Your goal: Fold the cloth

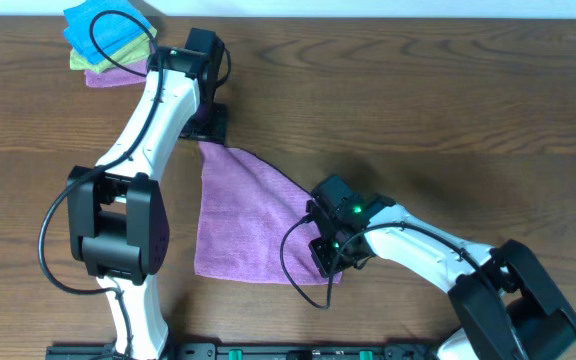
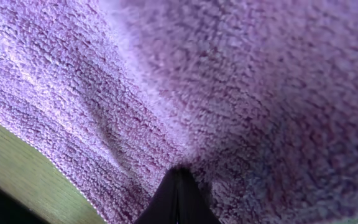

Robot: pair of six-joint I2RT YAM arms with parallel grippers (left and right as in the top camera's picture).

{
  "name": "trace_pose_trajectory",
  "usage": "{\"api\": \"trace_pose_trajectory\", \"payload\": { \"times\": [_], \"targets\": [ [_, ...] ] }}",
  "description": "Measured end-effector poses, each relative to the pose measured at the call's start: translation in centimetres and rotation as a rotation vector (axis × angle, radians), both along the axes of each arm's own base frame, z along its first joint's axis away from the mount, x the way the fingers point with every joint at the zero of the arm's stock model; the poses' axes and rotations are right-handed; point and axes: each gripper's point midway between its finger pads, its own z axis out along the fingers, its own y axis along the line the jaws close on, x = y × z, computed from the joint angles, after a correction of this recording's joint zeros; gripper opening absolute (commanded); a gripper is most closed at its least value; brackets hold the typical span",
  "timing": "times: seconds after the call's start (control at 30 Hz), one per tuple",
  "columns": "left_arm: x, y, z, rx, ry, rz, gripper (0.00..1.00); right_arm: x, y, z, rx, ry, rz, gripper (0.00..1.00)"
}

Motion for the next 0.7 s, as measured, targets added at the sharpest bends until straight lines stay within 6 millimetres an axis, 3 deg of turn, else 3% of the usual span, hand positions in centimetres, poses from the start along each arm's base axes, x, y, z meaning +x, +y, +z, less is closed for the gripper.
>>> {"api": "trace_pose_trajectory", "payload": {
  "times": [0.23, 0.27, 0.43, 0.5, 0.6, 0.7],
  "targets": [
    [-0.8, -0.3, -0.1, -0.019, 0.031, 0.019, 1.0, 0.1, 0.0, 0.0, 0.0, 0.002, -0.005, 0.01],
    [-1.0, -0.4, -0.1, -0.029, 0.041, 0.02, 0.94, 0.4, -0.2, 0.1, 0.002, 0.003, -0.014, 0.01],
    [-2.5, -1.2, -0.3, -0.079, 0.105, 0.036, 0.93, 3.9, -2.1, 0.8, -0.009, -0.057, -0.112, 0.02],
    [-3.0, -1.5, -0.3, -0.096, 0.125, 0.043, 0.93, 5.6, -3.2, 1.8, 0.004, -0.099, -0.164, 0.12],
    [-3.5, -2.2, -0.3, -0.124, 0.146, 0.04, 0.93, 8.0, -5.2, 3.9, 0.028, -0.178, -0.239, 0.43],
    [-4.1, -3.4, -0.2, -0.136, 0.164, 0.018, 0.93, 9.3, -6.9, 5.7, 0.046, -0.237, -0.292, 0.55]
  ]
}}
